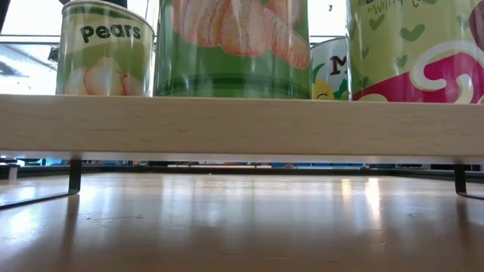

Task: Pick and place cans onto a shelf
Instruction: Put the canned pears on the left shelf, then put the canned pears on the shelf aligned with the other canned pears

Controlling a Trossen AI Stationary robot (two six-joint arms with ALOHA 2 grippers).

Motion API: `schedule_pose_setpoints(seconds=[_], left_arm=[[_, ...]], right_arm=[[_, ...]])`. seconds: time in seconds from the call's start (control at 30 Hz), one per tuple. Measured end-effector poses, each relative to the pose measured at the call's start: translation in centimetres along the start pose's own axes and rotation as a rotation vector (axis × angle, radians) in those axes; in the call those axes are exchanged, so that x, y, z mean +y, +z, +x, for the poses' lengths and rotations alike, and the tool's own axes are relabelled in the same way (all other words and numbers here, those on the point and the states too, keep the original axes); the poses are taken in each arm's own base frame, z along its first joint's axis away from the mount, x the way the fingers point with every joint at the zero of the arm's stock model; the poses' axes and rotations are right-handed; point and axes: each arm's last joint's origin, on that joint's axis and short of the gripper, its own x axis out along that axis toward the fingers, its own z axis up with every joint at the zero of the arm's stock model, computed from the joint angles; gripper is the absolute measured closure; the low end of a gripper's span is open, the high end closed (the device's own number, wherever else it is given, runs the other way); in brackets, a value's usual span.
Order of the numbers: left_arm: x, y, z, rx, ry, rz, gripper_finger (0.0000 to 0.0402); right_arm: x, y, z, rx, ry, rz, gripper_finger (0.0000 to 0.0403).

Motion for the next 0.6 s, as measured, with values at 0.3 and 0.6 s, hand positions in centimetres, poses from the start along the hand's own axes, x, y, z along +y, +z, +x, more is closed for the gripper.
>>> schedule_pose_setpoints(seconds=[0.3, 0.6], left_arm=[[-0.7, 0.0, -0.7, 0.000, -0.001, 0.008, 0.0047], [0.3, 0.2, -7.4, -0.216, 0.009, -0.124, 0.0047]], right_arm=[[0.0, 0.0, 0.0, -0.001, -0.001, -0.038, 0.0176], [0.0, 0.0, 0.0, -0.009, -0.008, -0.143, 0.0176]])
